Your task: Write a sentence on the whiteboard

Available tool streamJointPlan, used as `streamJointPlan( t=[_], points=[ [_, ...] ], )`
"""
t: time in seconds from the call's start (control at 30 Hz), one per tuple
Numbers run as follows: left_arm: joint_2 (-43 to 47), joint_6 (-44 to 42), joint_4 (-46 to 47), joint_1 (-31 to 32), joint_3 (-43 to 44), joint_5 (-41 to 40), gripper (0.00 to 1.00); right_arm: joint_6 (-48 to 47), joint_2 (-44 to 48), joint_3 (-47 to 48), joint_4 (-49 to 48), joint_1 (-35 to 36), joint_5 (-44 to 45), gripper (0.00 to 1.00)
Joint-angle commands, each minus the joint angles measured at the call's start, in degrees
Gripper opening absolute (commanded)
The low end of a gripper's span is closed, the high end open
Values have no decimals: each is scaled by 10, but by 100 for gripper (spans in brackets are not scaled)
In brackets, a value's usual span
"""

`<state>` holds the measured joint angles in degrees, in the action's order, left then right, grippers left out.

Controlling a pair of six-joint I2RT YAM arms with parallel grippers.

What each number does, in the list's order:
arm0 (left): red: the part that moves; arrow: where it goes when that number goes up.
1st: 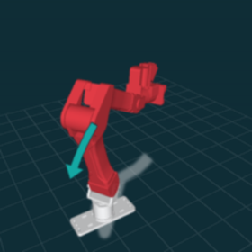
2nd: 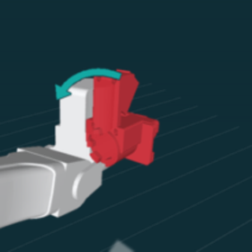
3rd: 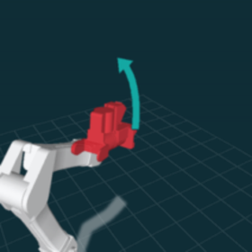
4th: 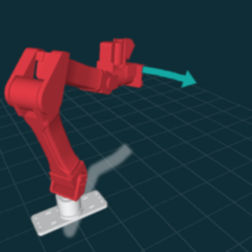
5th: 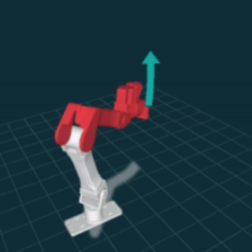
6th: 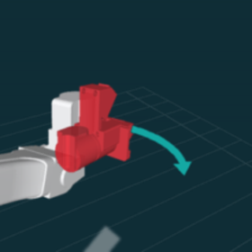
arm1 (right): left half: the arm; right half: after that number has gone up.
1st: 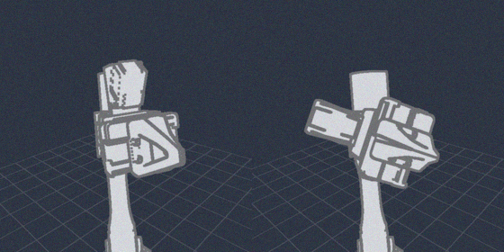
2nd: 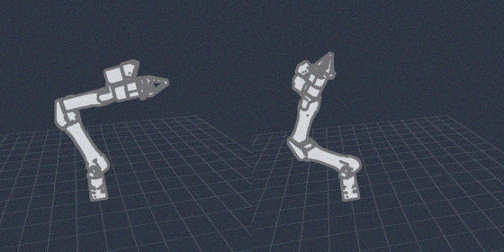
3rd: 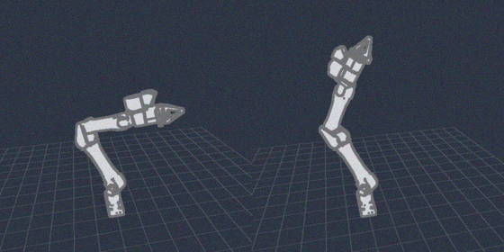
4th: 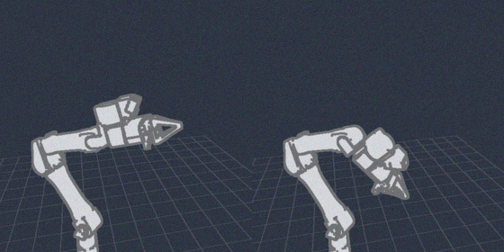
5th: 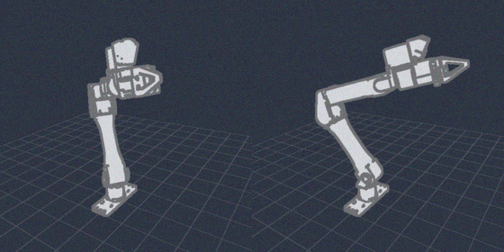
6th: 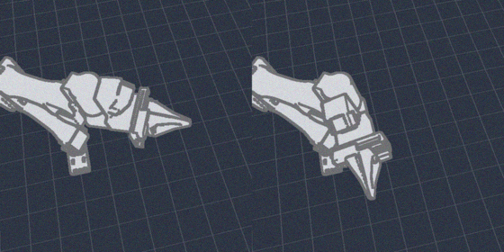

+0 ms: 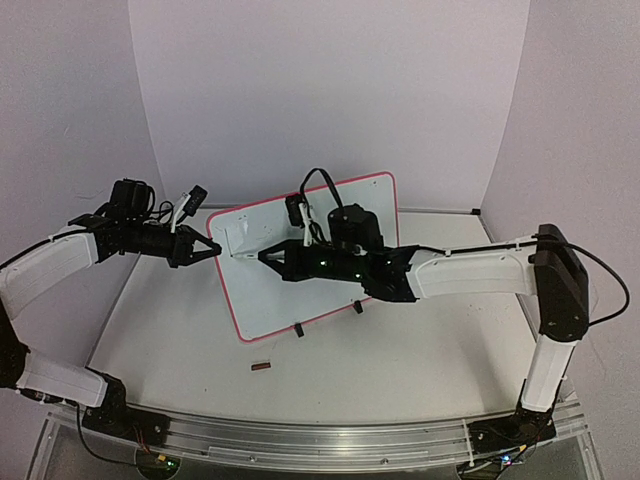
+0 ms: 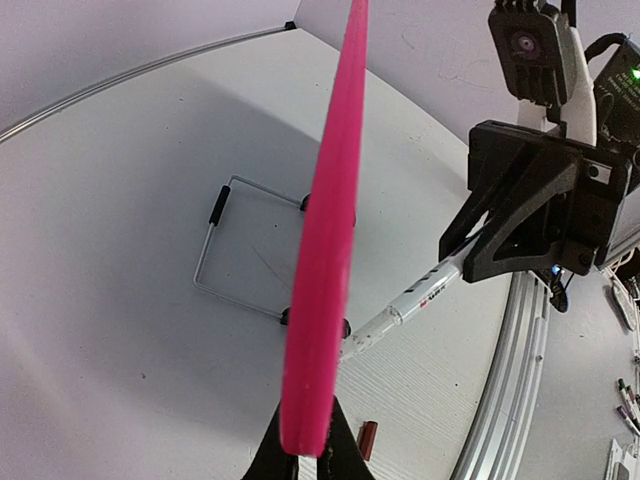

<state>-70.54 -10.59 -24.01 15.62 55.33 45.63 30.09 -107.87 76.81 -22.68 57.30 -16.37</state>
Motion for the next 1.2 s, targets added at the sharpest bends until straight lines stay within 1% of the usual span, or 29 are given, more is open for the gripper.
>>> streamJointPlan(
  t=[0.0,0.17,0.33,0.47,0.9,1.17],
  points=[
    [9,-19,-16,4,0,-37,0,6,35,-6,-15,-3,0,0],
    [8,-18,-16,4,0,-40,0,12,61,-15,-41,-3,-13,0],
    [8,-17,-16,4,0,-41,0,15,74,-16,-57,-3,-2,0],
    [8,-17,-16,4,1,-41,0,9,66,-9,-56,-4,20,0],
    [8,-18,-17,4,0,-43,0,16,39,7,-57,-12,39,0],
    [9,-17,-17,4,0,-43,0,20,22,18,-55,-17,33,0]
  ],
)
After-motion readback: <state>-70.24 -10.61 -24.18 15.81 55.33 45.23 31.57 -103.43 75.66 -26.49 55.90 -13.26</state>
